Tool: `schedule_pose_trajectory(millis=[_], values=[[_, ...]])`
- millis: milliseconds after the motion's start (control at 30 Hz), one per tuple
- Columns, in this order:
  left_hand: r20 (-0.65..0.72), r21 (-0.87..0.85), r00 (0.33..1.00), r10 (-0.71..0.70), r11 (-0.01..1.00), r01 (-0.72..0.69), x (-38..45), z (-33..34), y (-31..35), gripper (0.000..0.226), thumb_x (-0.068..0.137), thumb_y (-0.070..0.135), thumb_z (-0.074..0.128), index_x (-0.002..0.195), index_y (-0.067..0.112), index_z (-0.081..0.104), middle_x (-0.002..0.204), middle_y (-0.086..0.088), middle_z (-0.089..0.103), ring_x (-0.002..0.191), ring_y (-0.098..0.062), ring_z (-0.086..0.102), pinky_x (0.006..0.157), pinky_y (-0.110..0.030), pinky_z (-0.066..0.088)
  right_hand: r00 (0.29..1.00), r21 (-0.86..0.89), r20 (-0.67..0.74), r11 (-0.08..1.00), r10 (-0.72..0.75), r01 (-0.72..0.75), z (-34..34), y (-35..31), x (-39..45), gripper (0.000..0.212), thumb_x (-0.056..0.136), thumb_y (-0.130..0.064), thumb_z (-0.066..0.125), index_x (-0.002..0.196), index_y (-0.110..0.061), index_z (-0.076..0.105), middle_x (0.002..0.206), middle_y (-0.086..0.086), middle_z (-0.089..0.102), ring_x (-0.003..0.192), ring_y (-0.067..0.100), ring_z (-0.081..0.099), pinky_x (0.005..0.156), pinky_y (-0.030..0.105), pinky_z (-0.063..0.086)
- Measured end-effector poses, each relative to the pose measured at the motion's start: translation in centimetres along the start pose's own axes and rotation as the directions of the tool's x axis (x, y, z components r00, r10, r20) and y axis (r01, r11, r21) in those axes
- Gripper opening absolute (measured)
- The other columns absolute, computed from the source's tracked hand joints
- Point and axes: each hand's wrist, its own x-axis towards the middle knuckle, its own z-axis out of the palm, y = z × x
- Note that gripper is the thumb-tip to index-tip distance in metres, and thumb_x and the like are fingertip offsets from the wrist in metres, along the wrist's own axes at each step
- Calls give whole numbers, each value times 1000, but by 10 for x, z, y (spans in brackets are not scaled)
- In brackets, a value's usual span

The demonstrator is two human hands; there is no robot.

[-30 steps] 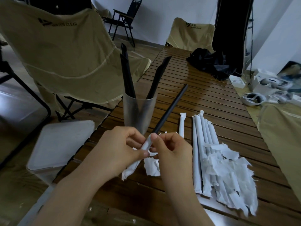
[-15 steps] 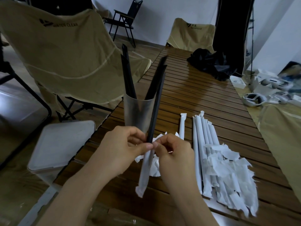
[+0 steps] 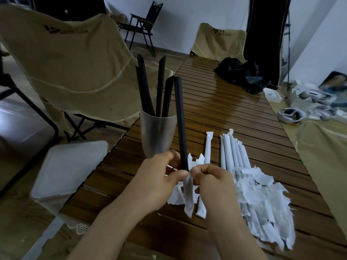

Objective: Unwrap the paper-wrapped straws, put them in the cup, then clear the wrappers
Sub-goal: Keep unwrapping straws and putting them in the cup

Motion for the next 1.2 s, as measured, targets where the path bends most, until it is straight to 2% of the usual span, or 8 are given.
schedule_pose_trajectory(millis=[67,167,333,600,767,967,1100,1200], values=[[-1,10,1000,14,1000,-14,0,0,0,30,91,40,57,120,31,53,116,13,60,107,-4,57,91,-26,52,1000,-26,16,1000,-16,16,-2,0,1,19,92,-11,57,76,-11,66,71,2,61,70,12,55,59,22,39],[14,-11,999,31,999,-31,-2,-5,2,21,89,43,58,108,36,54,104,20,61,95,6,57,78,-12,48,975,-209,63,952,-214,222,-2,0,-1,20,93,-13,56,75,-20,62,69,-6,60,64,2,55,53,11,39],[-38,-96,999,15,995,-19,-4,-13,6,24,81,45,64,101,33,63,101,13,68,92,0,65,85,-25,54,893,-346,141,824,-427,448,0,0,-3,20,89,-11,59,75,-25,58,69,-10,60,74,-5,55,63,5,39],[-51,-261,998,-26,965,12,-5,-14,10,13,84,21,67,96,26,65,92,8,71,80,0,69,75,-19,57,947,-195,33,927,-319,320,0,0,1,19,94,-14,54,77,-15,60,61,-7,53,54,-9,51,49,6,38],[-46,-300,997,-61,953,44,-5,-15,9,14,88,16,63,100,23,63,95,5,71,82,-3,70,79,-26,58,964,-131,57,955,-260,265,1,1,2,19,94,-18,55,78,-16,64,65,-3,61,58,-4,56,50,8,41],[-81,-275,993,-82,960,57,-4,-23,1,19,86,21,66,105,22,63,97,5,71,81,-3,70,76,-22,58,938,-226,241,926,-248,303,-3,-3,2,16,81,-36,69,76,-21,67,69,-4,64,65,7,57,61,21,47],[-64,-224,995,-77,973,61,-6,-22,3,28,84,28,67,111,21,62,103,5,70,83,-5,70,77,-25,59,940,-258,221,914,-258,312,-2,0,5,15,83,-26,69,68,-26,68,65,-8,66,64,3,62,60,16,47],[10,-164,994,-109,980,109,-9,-18,10,36,78,41,70,109,26,57,107,10,66,88,-7,68,80,-27,57,952,-149,141,945,-271,291,-2,1,6,14,85,-18,67,72,-19,70,65,-5,67,62,4,62,58,15,47]])
